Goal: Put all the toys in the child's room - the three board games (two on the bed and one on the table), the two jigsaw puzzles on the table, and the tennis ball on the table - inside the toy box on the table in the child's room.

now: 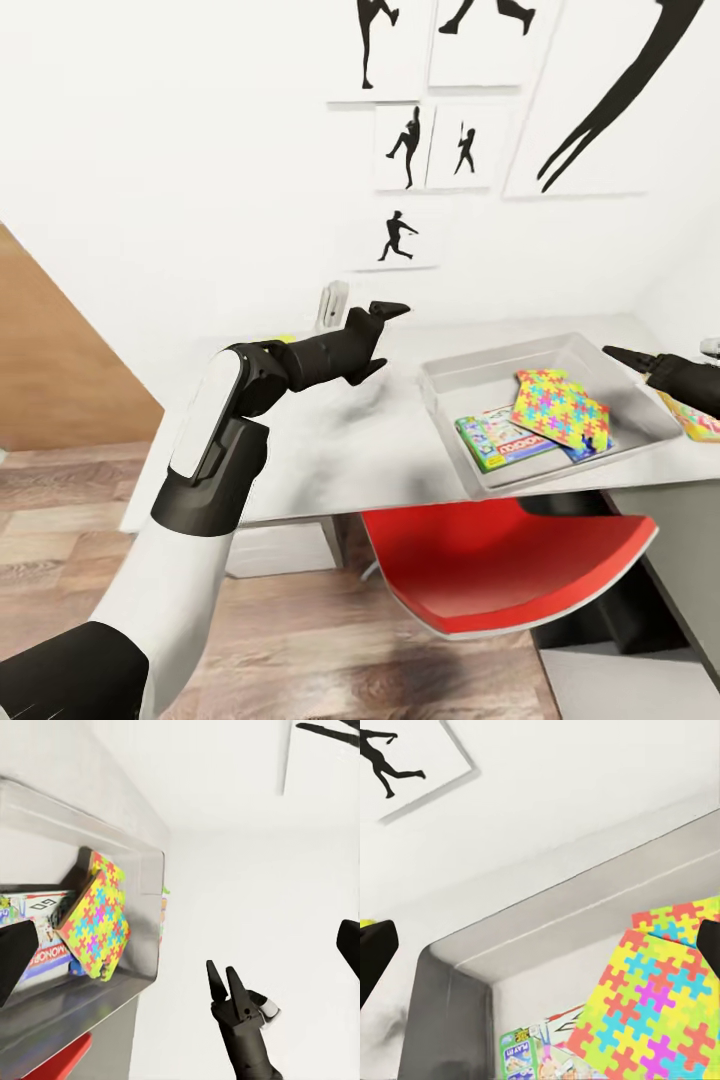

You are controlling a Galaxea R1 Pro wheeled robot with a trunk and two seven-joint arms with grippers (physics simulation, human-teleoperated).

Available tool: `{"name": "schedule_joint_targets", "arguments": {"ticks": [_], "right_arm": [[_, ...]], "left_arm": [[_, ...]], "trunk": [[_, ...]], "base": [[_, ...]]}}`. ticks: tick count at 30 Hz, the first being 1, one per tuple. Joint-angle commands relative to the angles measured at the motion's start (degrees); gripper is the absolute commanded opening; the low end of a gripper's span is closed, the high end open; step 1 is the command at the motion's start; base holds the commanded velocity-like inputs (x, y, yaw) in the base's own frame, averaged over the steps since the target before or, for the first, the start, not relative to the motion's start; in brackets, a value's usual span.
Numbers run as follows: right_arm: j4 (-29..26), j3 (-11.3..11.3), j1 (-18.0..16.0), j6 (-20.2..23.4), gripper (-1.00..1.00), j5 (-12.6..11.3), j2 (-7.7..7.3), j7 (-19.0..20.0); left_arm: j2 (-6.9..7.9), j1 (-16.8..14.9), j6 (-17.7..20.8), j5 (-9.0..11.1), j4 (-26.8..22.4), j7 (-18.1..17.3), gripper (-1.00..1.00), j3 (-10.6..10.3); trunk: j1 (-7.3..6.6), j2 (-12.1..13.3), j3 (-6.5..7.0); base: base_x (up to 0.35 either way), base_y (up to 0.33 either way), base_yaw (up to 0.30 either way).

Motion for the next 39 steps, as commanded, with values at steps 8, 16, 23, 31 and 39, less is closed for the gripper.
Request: {"name": "schedule_joint_targets", "arguments": {"ticks": [8,16,23,31,39], "right_arm": [[-0.02,2.10,-3.12,0.28,1.00,0.18,3.91,-5.88],[-0.02,3.54,-4.53,0.23,1.00,0.17,5.94,-10.32],[-0.02,3.98,-4.97,0.20,1.00,0.17,6.55,-11.71],[-0.02,4.22,-5.98,0.19,1.00,0.17,6.86,-12.43],[-0.02,4.26,-6.41,0.19,1.00,0.20,6.94,-12.66]], "left_arm": [[-0.04,-0.07,0.11,0.33,-0.02,0.24,1.00,0.05],[-0.04,-0.07,0.11,0.33,-0.04,0.15,1.00,0.05],[-0.04,-0.07,0.11,0.33,-0.03,0.12,1.00,0.06],[-0.04,-0.07,0.11,0.33,-0.02,0.10,1.00,0.06],[-0.04,-0.07,0.11,0.33,-0.03,0.12,1.00,0.06]], "trunk": [[0.03,-0.11,-0.09],[0.03,-0.11,-0.09],[0.03,-0.11,-0.09],[0.03,-0.11,-0.09],[0.03,-0.11,-0.09]], "base": [[0.000,0.000,0.294],[0.000,0.000,0.294],[0.000,0.000,0.294],[0.000,0.000,0.294],[0.000,0.000,0.294]]}}
